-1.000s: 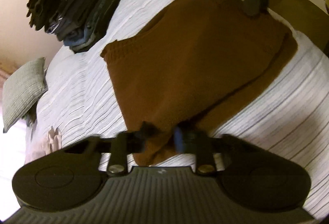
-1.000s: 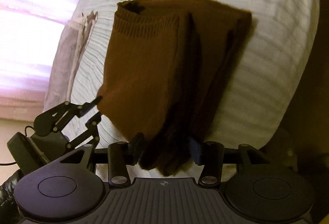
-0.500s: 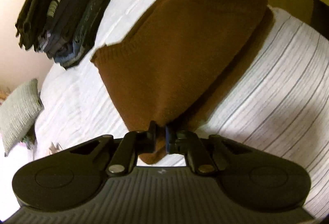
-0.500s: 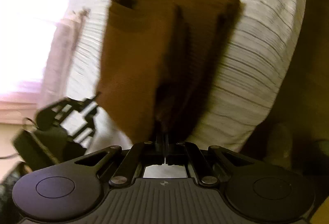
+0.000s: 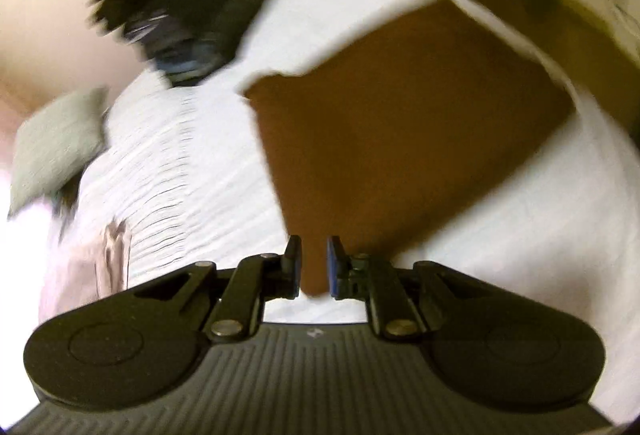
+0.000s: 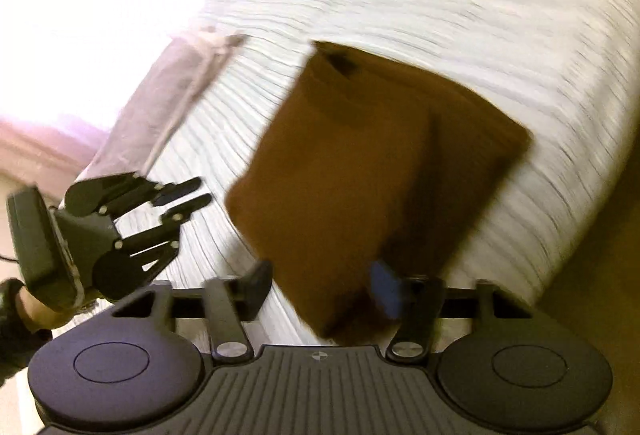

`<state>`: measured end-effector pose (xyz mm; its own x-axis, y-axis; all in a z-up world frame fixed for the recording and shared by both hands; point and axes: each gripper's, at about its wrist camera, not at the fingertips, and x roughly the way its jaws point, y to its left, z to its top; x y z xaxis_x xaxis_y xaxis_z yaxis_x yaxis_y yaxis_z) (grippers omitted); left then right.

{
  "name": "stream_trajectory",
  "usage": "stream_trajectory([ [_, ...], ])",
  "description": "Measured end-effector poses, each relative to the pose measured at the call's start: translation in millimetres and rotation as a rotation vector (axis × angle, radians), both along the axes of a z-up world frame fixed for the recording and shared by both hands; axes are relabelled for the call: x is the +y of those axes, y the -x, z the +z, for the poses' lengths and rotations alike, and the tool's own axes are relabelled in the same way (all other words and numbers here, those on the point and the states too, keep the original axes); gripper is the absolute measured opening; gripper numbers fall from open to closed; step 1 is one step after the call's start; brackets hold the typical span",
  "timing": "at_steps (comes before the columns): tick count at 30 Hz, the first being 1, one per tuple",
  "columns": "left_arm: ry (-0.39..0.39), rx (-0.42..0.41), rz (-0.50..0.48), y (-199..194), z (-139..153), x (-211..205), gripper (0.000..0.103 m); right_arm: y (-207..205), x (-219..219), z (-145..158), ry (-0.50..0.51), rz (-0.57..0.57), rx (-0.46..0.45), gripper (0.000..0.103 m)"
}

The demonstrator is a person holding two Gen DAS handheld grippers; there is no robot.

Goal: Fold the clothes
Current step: 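Press the folded cardigan flat with both tools, then open and withdraw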

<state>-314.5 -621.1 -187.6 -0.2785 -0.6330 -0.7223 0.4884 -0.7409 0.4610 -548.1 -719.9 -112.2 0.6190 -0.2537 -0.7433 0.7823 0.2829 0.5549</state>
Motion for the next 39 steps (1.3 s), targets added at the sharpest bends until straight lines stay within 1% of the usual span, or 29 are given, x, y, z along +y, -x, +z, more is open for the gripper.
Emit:
stream_trajectory([
  [1,-0.028,0.022,0.011,6,-2,-6,0.011,-6,-8,-5,0.018,0.011,0.002,0.027],
  [2,-0.058,0.043,0.02,12,-4,-11,0.011,-12,-16,-11,0.036,0.022,0.005,0.027],
  [3,-0.092,0.042,0.018,17,-12,-15,0.011,-15,-24,-21,0.047,0.022,0.021,0.027],
  [5,-0.157,-0.011,-0.003,25,-37,-17,0.01,-10,-35,-42,0.028,0.009,0.064,0.027],
  [6,-0.161,-0.014,-0.01,25,-40,-16,0.008,-7,-40,-52,0.017,0.002,0.079,0.027],
  [8,-0.162,-0.009,-0.021,24,-42,-15,0.006,14,-42,-59,-0.003,-0.012,0.056,0.024],
  [10,-0.163,-0.004,-0.033,23,-44,-13,0.007,19,-37,-50,0.007,-0.02,0.067,0.024],
  [11,-0.161,0.008,-0.023,22,-39,-14,0.01,19,-36,-44,0.01,-0.024,0.072,0.024],
  [13,-0.153,0.033,0.003,19,-31,-18,0.011,15,-30,-32,0.03,-0.018,0.068,0.025],
  [14,-0.161,0.028,0.007,19,-33,-19,0.011,11,-26,-27,0.045,-0.002,0.063,0.032],
  [16,-0.18,0.011,0.01,19,-39,-21,0.011,5,-28,-35,0.043,0.033,0.075,0.042],
  [18,-0.179,-0.013,-0.016,20,-46,-22,0.011,3,-29,-48,0.024,0.064,0.095,0.042],
  [20,-0.173,-0.023,-0.035,20,-49,-21,0.01,7,-25,-46,-0.001,0.058,0.094,0.042],
  [23,-0.188,-0.018,-0.011,18,-39,-22,0.01,14,-20,-43,-0.036,0.05,0.096,0.042],
  [25,-0.206,-0.016,0.022,18,-29,-25,0.011,14,-13,-27,-0.039,0.058,0.128,0.042],
  [26,-0.214,-0.014,0.039,19,-24,-26,0.013,14,-9,-19,-0.039,0.062,0.145,0.042],
  [28,-0.229,0.003,0.089,16,-8,-23,0.021,13,-4,-7,-0.04,0.074,0.191,0.043],
  [30,-0.239,0.021,0.141,14,7,-20,0.04,9,0,5,-0.03,0.086,0.234,0.049],
  [31,-0.241,0.029,0.167,12,14,-18,0.042,8,2,10,-0.022,0.093,0.253,0.062],
  [32,-0.243,0.036,0.193,10,20,-16,0.042,6,4,16,-0.014,0.1,0.272,0.07],
  [34,-0.251,0.059,0.248,5,34,-12,0.043,3,9,28,0.001,0.123,0.298,0.07],
  [37,-0.254,0.096,0.322,-3,56,-4,0.048,-1,17,44,0.019,0.142,0.327,0.07],
  [39,-0.253,0.117,0.355,-8,69,-2,0.052,-2,22,55,0.028,0.142,0.335,0.07],
])
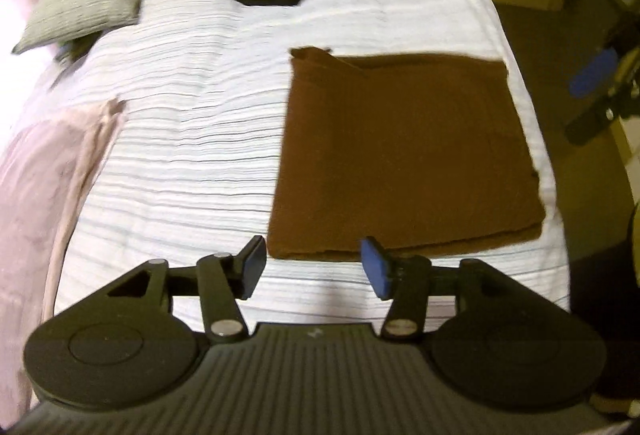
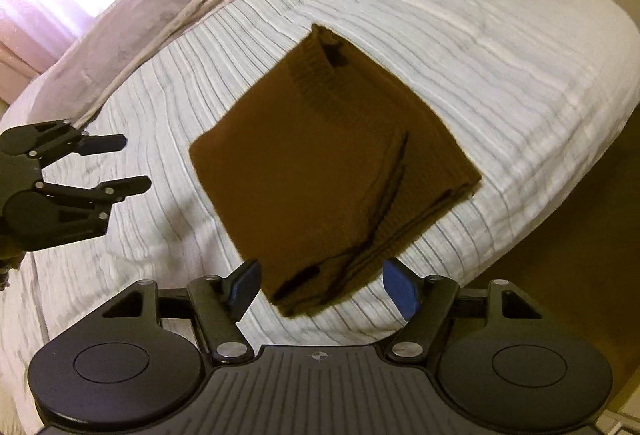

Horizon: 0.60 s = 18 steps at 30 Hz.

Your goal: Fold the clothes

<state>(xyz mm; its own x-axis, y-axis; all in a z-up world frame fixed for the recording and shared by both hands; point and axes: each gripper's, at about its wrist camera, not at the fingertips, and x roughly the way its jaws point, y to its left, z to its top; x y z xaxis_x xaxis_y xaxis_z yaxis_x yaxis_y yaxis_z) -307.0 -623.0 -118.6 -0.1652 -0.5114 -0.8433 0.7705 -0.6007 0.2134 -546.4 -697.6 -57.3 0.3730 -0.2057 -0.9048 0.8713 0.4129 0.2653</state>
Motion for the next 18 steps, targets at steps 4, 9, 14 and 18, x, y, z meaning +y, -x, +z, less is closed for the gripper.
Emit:
stream_trajectory([
  [4,-0.006,0.045,0.084,-8,26,8,0.062,-5,10,18,0.008,0.018,0.024,0.07],
  [9,-0.01,0.093,0.146,-13,48,30,0.071,-9,20,34,0.031,0.016,0.039,0.071],
  [14,-0.007,0.102,0.167,-13,57,40,0.079,-12,27,43,0.044,0.015,0.028,0.071],
  [18,-0.013,0.109,0.171,-16,58,44,0.08,-17,32,48,0.05,0.032,0.03,0.071],
])
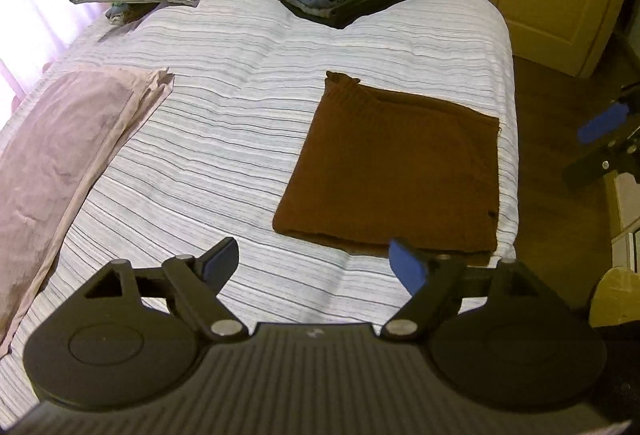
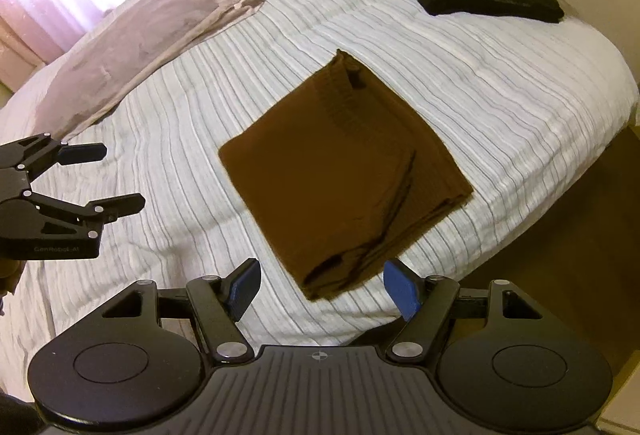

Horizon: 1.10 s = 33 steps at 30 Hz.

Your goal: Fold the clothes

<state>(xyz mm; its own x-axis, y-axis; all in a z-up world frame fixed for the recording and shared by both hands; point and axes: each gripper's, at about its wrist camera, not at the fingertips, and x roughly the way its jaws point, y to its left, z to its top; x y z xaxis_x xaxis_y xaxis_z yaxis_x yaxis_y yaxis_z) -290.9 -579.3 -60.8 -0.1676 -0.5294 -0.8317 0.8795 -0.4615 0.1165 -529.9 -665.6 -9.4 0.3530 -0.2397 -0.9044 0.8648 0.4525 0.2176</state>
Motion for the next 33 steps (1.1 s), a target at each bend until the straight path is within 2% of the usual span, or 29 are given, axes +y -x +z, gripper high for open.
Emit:
stream_trajectory([
  [18,0.009,0.042,0.031,-13,4,6,0.081,-10,2,1,-0.006,0.021,0.003,0.071],
  [21,0.027,0.043,0.014,-13,1,8,0.081,-9,4,-4,-0.018,0.016,0.012,0.072],
  [24,0.086,0.004,-0.086,-10,-3,15,0.081,-11,8,-11,-0.024,0.031,0.032,0.072],
  [27,0.139,-0.088,-0.225,-7,-18,21,0.081,-26,20,-23,0.034,0.137,0.11,0.072],
  [29,0.178,-0.165,-0.32,-3,-34,25,0.081,-45,40,-38,0.137,0.311,0.225,0.074],
  [31,0.224,-0.242,-0.43,0,-54,28,0.081,-63,58,-56,0.215,0.483,0.301,0.075],
  [33,0.252,-0.282,-0.518,1,-73,29,0.081,-78,73,-79,0.294,0.614,0.346,0.075],
])
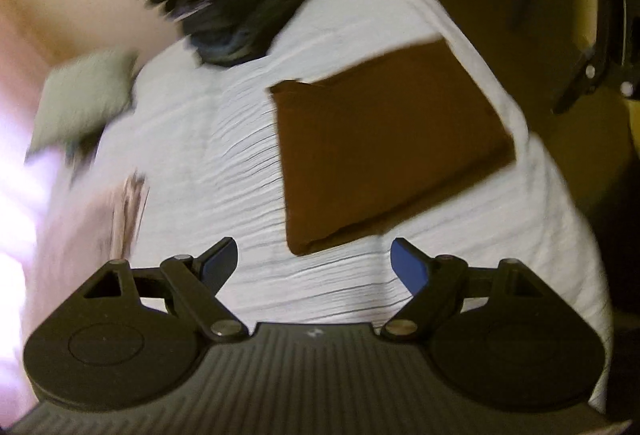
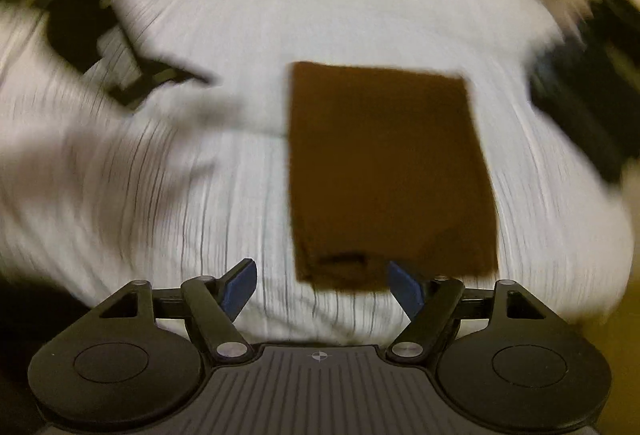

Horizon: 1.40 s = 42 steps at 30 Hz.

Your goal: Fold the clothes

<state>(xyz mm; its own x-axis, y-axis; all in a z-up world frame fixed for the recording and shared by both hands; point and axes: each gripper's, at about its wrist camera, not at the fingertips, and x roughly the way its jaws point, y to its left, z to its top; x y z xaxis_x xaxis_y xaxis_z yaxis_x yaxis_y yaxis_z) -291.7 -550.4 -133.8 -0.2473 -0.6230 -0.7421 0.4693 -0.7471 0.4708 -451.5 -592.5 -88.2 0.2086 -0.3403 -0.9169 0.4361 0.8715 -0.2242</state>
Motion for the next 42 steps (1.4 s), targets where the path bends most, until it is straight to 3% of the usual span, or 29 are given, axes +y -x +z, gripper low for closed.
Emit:
stream_trajectory([
  [2,0.02,-0.026,-0.076,1,-20,-2,0.081,-12,9,-23,0.053,0.086,0.031,0.075],
  [8,0.09,-0.069,-0.234,7,-71,-13,0.081,-41,2,-89,0.179,0.103,0.103,0.075],
  [12,0.146,-0.138,-0.346,8,-101,-15,0.081,-42,-1,-115,0.237,0.15,0.181,0.075],
  [13,0.166,-0.161,-0.376,8,-109,-15,0.081,-38,-2,-117,0.259,0.158,0.186,0.07],
  [14,0.187,-0.185,-0.407,7,-116,-15,0.081,-34,-4,-117,0.27,0.157,0.191,0.047],
  [16,0.234,-0.219,-0.454,6,-127,-17,0.081,-25,-9,-113,0.275,0.149,0.178,0.03],
  [19,0.282,-0.239,-0.499,6,-135,-21,0.081,-16,-16,-96,0.243,0.121,0.118,0.022],
  [22,0.333,-0.255,-0.544,10,-141,-24,0.081,-13,-26,-71,0.2,0.08,0.07,0.02],
  [25,0.357,-0.267,-0.556,16,-141,-32,0.079,-10,-36,-47,0.186,0.072,0.052,0.019],
  [33,0.325,-0.284,-0.575,20,-130,-49,0.037,-1,-46,-31,0.171,0.099,0.053,0.02],
  [37,0.245,-0.28,-0.568,22,-117,-56,0.025,5,-44,-37,0.179,0.118,0.054,0.02],
  [39,0.19,-0.266,-0.549,24,-106,-63,0.023,7,-45,-44,0.177,0.12,0.056,0.028],
  [40,0.162,-0.259,-0.54,26,-100,-66,0.022,8,-45,-47,0.171,0.114,0.055,0.037],
  [41,0.137,-0.248,-0.523,27,-94,-70,0.022,11,-45,-50,0.168,0.097,0.05,0.055],
  [42,0.122,-0.241,-0.512,28,-88,-73,0.022,11,-43,-52,0.182,0.084,0.049,0.066],
])
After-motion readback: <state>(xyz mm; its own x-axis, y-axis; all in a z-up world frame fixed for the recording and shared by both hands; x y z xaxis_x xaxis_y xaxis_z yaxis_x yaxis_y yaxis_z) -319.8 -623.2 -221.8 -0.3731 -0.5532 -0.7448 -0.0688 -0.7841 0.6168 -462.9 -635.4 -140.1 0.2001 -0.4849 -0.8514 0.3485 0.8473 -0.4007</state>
